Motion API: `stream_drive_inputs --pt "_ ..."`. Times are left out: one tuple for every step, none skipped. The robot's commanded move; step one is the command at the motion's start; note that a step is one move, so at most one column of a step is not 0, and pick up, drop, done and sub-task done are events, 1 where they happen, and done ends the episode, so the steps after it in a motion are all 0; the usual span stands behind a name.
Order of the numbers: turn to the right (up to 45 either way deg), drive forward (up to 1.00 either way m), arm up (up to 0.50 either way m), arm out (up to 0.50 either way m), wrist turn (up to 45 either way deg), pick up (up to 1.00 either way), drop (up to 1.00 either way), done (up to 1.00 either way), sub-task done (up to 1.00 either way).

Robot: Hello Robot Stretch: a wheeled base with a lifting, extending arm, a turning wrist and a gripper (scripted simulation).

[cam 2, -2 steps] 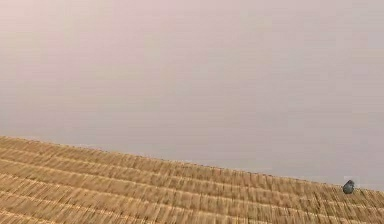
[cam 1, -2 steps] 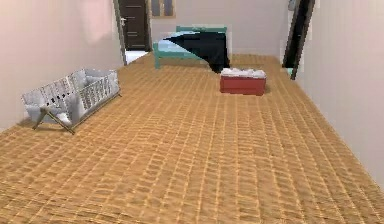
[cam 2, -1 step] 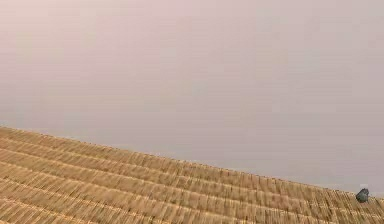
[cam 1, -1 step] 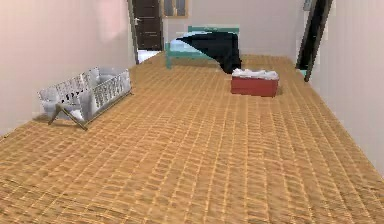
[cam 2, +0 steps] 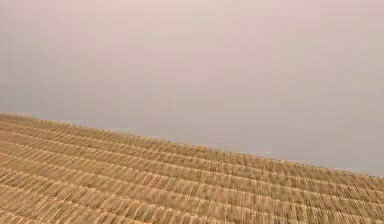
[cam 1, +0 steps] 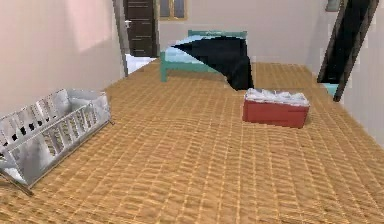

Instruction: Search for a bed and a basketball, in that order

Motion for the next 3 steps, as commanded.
stream_drive_inputs --pt "0.0 1.00 0.00 0.00 0.0 0.00 0.00 0.00 0.00" --pt "0.0 1.00 0.00 0.00 0.0 0.00 0.00 0.00 0.00" --pt "0.0 0.30 0.00 0.00 0.0 0.00 0.00 0.00 0.00"
